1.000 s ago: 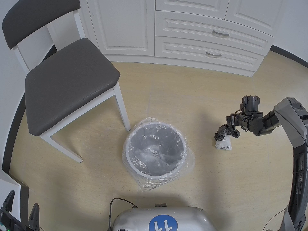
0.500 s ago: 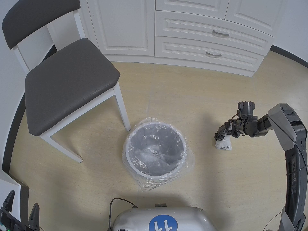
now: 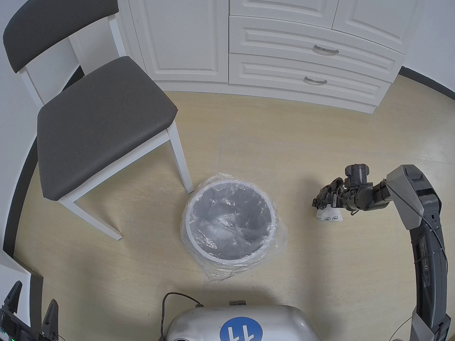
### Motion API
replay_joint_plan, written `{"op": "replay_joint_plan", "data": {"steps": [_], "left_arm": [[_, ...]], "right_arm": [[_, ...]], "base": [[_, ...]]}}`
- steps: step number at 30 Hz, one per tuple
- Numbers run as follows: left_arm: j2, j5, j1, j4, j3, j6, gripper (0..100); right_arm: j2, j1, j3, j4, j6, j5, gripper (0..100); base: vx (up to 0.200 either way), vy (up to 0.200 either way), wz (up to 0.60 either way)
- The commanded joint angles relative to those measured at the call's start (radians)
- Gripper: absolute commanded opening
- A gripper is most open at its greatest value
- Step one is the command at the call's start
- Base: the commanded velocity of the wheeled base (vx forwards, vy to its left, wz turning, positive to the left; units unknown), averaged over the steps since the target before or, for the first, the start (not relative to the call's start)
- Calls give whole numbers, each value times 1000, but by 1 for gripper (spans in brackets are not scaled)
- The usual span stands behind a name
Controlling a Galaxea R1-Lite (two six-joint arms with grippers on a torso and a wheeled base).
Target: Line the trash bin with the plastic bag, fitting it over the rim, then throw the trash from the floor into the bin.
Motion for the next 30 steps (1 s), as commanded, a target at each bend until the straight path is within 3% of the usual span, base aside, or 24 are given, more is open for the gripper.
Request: {"op": "replay_joint_plan", "data": {"steps": [1, 17, 22, 30], "left_arm": [[-15, 0, 1, 0, 11, 0, 100], [-15, 0, 1, 0, 11, 0, 100], [-15, 0, 1, 0, 11, 0, 100], [-15, 0, 1, 0, 11, 0, 100]], "right_arm": [[15, 3, -1, 6, 12, 7, 0], [-290, 27, 280, -22, 44, 8, 0], [-359, 49, 404, -171, 39, 8, 0], [-387, 78, 444, -209, 39, 7, 0]], "base": [[0, 0, 0], [0, 0, 0], [0, 0, 0], [0, 0, 0]]}}
